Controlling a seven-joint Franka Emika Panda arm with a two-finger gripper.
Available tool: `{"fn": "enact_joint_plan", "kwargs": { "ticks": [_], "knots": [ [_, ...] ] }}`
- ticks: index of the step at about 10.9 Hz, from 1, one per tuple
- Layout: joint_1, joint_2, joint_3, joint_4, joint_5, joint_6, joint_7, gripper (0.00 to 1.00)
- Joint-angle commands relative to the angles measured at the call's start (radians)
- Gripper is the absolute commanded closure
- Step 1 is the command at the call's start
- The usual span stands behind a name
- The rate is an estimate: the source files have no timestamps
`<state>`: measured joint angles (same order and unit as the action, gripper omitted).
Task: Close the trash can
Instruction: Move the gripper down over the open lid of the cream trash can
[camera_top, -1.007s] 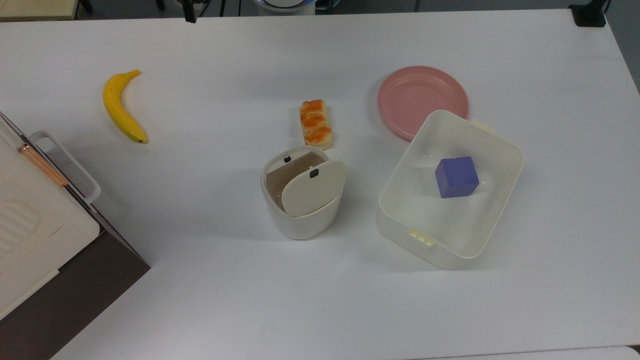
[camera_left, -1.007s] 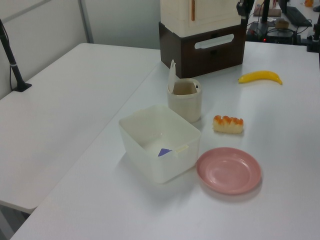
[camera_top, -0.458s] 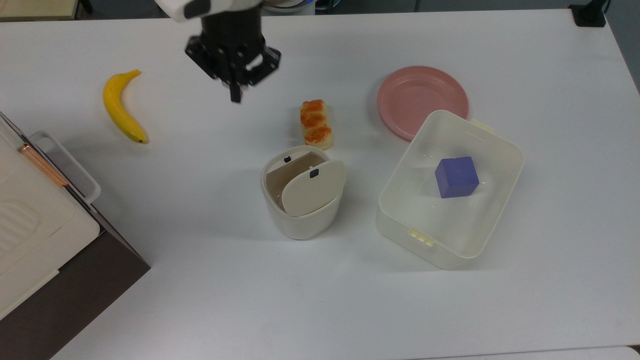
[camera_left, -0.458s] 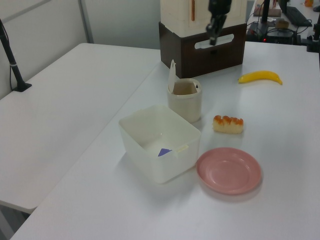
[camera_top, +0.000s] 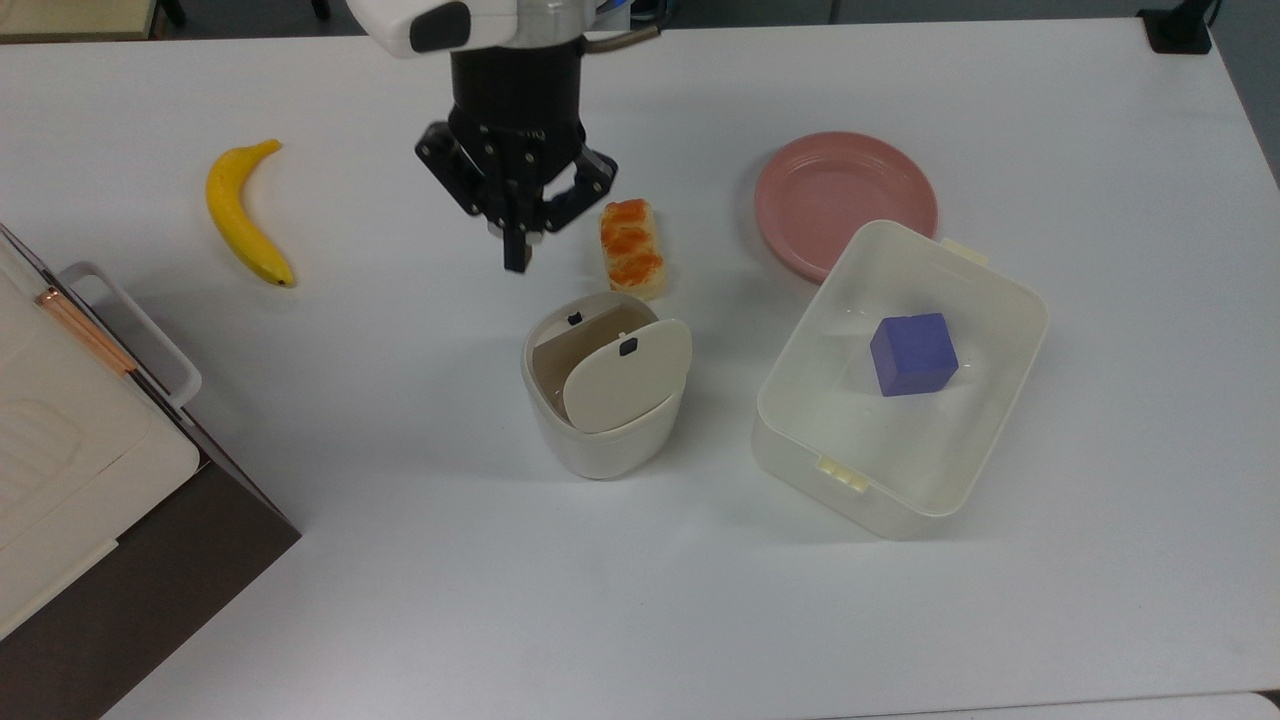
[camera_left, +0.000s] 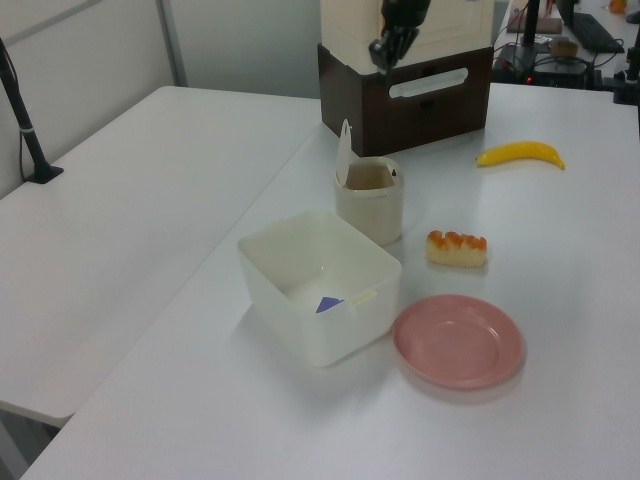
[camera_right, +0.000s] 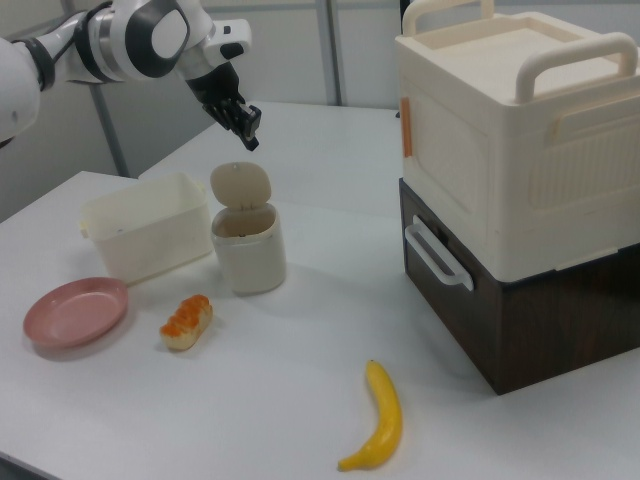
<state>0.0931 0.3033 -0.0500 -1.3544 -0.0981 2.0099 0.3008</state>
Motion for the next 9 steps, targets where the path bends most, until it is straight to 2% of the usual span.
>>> {"fn": "enact_joint_plan", "kwargs": {
  "ticks": [1, 5, 9],
  "knots": [
    [0.034, 0.072, -0.008, 0.061, -0.020, 0.107, 0.111, 1.00],
    [0.072, 0.094, -0.008, 0.074, -0.034, 0.205, 0.178, 1.00],
    [0.125, 0.149, -0.001, 0.072, -0.138, 0.231, 0.257, 1.00]
  ]
}}
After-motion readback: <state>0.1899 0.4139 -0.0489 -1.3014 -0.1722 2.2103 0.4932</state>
